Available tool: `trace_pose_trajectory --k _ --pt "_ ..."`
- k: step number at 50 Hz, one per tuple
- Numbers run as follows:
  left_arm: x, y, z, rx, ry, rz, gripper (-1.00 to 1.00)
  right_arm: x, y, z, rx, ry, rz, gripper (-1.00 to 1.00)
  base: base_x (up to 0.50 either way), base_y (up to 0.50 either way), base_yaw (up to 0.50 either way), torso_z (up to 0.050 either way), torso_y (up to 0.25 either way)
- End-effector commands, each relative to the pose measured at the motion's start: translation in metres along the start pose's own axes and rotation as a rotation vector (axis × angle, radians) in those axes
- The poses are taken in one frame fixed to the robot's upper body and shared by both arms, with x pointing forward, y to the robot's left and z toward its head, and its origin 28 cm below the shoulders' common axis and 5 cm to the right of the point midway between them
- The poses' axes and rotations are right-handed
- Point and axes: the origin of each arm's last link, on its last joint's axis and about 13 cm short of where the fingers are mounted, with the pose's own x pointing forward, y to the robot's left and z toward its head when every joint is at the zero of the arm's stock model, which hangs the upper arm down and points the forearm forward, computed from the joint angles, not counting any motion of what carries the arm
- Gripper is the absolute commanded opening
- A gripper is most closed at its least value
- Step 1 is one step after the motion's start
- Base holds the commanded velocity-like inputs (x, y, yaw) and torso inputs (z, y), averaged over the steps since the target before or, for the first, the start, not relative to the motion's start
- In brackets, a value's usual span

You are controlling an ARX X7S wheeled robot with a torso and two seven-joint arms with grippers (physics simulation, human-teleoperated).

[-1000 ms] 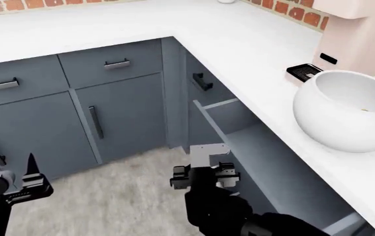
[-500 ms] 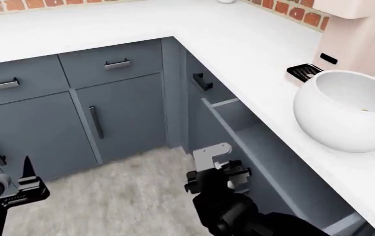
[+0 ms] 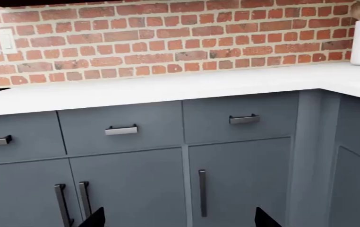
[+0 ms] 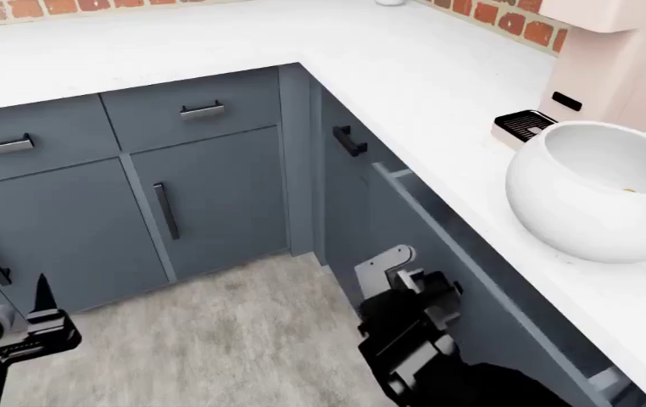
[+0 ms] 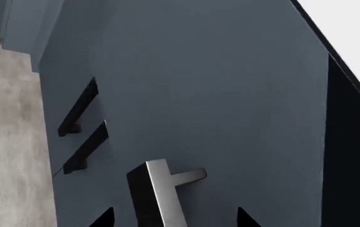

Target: Place the bar in the bowl and close the drawer.

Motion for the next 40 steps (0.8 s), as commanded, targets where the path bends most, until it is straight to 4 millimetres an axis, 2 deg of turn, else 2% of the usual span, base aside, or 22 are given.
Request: trace_pose_trajectory --k 1,17,40 --pt "-0.003 0.003 0.001 0.003 0.0 0.006 1.0 0.011 -0.017 -0.012 -0.057 0.109 -0.118 1.0 0.0 0.0 0.0 0.0 0.0" --pt "-0.008 0.008 0.003 0.013 0.004 0.021 1.0 0.02 -0.04 -0.015 -0.183 0.161 -0.206 1.0 0.0 0.0 0.0 0.0 0.001" --pt "-0.015 0.014 0.008 0.032 0.005 0.034 1.0 0.029 -0.067 -0.022 -0.217 0.249 -0.322 1.0 0.0 0.0 0.0 0.001 0.001"
